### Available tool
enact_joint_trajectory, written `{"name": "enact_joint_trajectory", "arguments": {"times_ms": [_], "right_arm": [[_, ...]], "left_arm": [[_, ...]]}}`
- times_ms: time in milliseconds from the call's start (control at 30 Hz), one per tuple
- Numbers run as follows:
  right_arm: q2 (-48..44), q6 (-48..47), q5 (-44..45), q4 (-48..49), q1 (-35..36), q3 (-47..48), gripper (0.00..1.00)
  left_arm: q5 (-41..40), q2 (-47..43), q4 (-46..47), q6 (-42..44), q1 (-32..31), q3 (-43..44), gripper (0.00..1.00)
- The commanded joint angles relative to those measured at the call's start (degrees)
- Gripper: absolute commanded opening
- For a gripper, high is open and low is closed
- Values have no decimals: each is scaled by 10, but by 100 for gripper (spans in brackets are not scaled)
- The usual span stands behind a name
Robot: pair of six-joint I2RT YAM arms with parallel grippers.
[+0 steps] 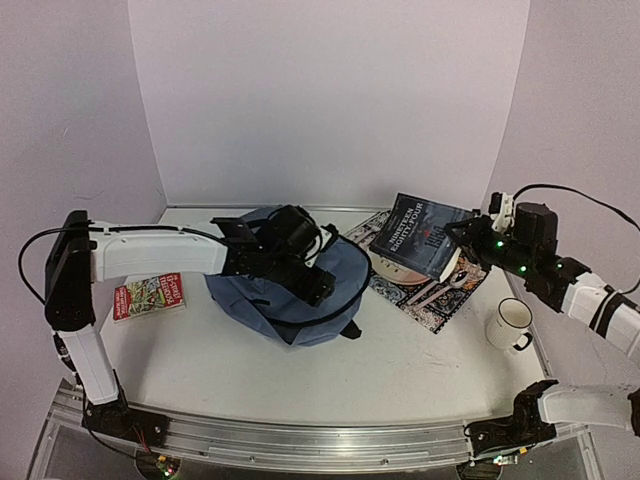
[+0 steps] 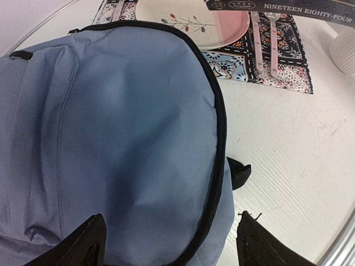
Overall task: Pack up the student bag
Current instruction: Pick up the largest pocket of the bag from the student bag.
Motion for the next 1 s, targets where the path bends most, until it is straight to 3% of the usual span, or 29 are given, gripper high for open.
{"name": "enact_joint_trajectory", "arguments": {"times_ms": [0, 233, 500, 600, 867, 967], "right_arm": [[-44, 13, 55, 57, 1, 4, 0], [-62, 13, 72, 45, 1, -4, 0], [-67, 14, 61, 42, 1, -10, 0], [-69, 13, 58, 42, 1, -13, 0], [-65, 6, 34, 41, 1, -12, 0], [-59, 9, 19, 42, 1, -13, 0]], "left_arm": [[-102, 56, 2, 6, -39, 59, 83], [-188, 148, -1, 13, -83, 107, 87], [-346, 207, -15, 4, -81, 146, 89], [-358, 205, -24, -2, -68, 151, 87], [-349, 161, -33, -17, -44, 129, 66], [-338, 140, -37, -28, -31, 122, 44]]}}
